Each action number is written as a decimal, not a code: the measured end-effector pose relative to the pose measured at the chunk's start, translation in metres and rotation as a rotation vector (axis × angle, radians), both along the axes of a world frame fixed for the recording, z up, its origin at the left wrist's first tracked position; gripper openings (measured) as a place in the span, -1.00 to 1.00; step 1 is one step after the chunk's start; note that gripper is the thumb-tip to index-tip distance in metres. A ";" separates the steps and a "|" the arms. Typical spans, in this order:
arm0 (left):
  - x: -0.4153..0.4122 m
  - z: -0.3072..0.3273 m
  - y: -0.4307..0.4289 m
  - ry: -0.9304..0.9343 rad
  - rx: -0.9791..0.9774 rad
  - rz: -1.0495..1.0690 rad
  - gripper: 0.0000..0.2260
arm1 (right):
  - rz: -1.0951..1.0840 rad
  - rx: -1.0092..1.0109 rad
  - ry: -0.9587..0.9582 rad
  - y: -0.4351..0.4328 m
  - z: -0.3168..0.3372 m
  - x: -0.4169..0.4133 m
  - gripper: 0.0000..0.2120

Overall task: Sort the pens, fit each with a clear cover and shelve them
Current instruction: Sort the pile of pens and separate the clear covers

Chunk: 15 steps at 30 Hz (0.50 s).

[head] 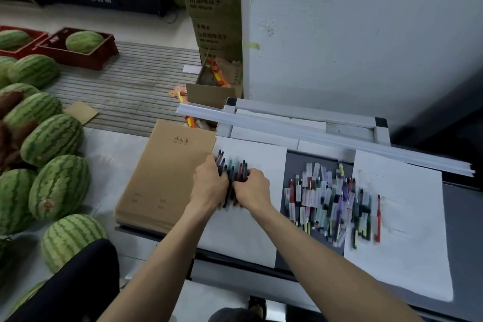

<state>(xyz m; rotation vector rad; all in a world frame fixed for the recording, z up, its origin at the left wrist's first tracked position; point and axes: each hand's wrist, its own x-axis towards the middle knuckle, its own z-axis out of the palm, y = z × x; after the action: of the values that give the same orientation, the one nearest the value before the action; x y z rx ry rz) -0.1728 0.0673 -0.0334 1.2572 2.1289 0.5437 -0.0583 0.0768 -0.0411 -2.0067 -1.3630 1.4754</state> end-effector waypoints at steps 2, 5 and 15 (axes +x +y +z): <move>-0.002 0.004 0.000 0.026 -0.022 -0.013 -0.82 | 0.012 0.011 -0.011 0.000 0.002 -0.001 -0.85; -0.005 0.007 -0.002 0.050 -0.021 -0.014 -0.77 | 0.025 0.050 -0.008 -0.003 0.005 -0.001 -0.87; -0.014 0.011 -0.019 0.134 0.057 -0.074 -0.88 | 0.055 0.139 -0.038 -0.016 0.009 0.009 -0.87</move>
<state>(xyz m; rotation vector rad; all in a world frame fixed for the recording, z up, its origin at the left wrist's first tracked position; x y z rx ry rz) -0.1864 0.0483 -0.0221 1.4344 2.1795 0.5049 -0.0491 0.0609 -0.0325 -1.9350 -1.5036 1.3319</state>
